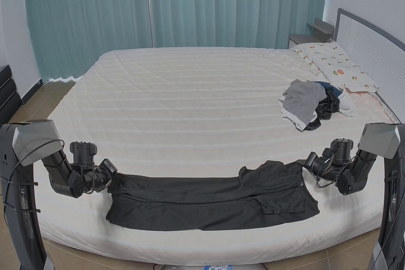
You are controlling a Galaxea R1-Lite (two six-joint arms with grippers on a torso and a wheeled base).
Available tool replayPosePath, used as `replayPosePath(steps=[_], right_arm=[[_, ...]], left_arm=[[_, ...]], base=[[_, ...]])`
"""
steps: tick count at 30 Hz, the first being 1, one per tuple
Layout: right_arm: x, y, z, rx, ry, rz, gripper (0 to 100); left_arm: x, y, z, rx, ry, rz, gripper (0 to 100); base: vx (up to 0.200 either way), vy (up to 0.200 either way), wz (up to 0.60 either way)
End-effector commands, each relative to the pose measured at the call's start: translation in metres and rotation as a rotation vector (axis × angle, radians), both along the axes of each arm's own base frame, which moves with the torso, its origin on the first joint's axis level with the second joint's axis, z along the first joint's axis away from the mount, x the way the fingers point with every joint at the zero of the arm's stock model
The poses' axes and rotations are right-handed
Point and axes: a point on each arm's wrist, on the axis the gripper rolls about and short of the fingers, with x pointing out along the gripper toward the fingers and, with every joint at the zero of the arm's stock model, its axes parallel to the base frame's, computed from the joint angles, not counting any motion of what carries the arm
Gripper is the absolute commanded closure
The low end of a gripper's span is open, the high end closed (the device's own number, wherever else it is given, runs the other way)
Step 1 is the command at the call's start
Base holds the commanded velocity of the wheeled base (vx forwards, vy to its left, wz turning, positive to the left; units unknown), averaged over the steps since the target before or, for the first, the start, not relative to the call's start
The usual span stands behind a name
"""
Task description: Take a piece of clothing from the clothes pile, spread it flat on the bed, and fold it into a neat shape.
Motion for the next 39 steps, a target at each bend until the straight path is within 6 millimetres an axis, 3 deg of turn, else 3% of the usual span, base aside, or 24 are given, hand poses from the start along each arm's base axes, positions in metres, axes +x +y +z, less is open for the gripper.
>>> replayPosePath(steps=[1,6,7,10,11,17,19,23,25,27,32,39], right_arm=[[0.000,0.000,-0.003,-0.001,0.009,0.001,100],[-0.001,0.000,-0.007,-0.001,0.018,-0.001,100],[-0.001,0.000,-0.007,-0.001,0.018,-0.001,100],[-0.002,0.001,-0.009,-0.007,0.027,0.004,100],[-0.001,0.001,-0.009,-0.008,0.025,0.005,0],[-0.003,0.001,-0.001,-0.008,0.004,0.004,0],[-0.008,0.000,0.013,-0.009,-0.029,0.003,0],[-0.016,0.002,0.023,-0.014,-0.072,0.010,0],[-0.020,0.005,0.034,-0.016,-0.112,0.022,0],[-0.028,0.023,0.041,-0.021,-0.117,0.084,0],[-0.034,0.046,0.031,-0.057,-0.092,0.174,0],[-0.030,0.045,0.000,-0.094,-0.016,0.196,0]], left_arm=[[0.000,0.002,0.001,0.001,-0.003,0.007,100],[0.000,0.004,-0.001,0.010,0.001,0.018,100],[0.000,0.004,-0.001,0.011,0.003,0.017,0],[0.000,0.003,-0.004,0.014,0.010,0.013,0],[0.000,0.003,-0.003,0.018,0.008,0.010,0],[-0.003,0.003,-0.007,0.053,0.019,-0.012,0],[-0.002,0.003,-0.007,0.053,0.018,-0.012,0],[-0.002,0.003,-0.007,0.053,0.018,-0.012,0],[-0.002,0.003,-0.006,0.052,0.016,-0.011,0],[-0.002,0.003,-0.006,0.051,0.015,-0.010,0],[-0.002,0.003,-0.006,0.050,0.017,-0.009,0],[-0.002,0.003,-0.007,0.051,0.018,-0.010,0]], base=[[0.000,0.000,0.00],[0.000,0.000,0.00],[0.000,0.000,0.00],[0.000,0.000,0.00],[0.000,0.000,0.00],[0.000,0.000,0.00],[0.000,0.000,0.00],[0.000,0.000,0.00],[0.000,0.000,0.00],[0.000,0.000,0.00],[0.000,0.000,0.00],[0.000,0.000,0.00]])
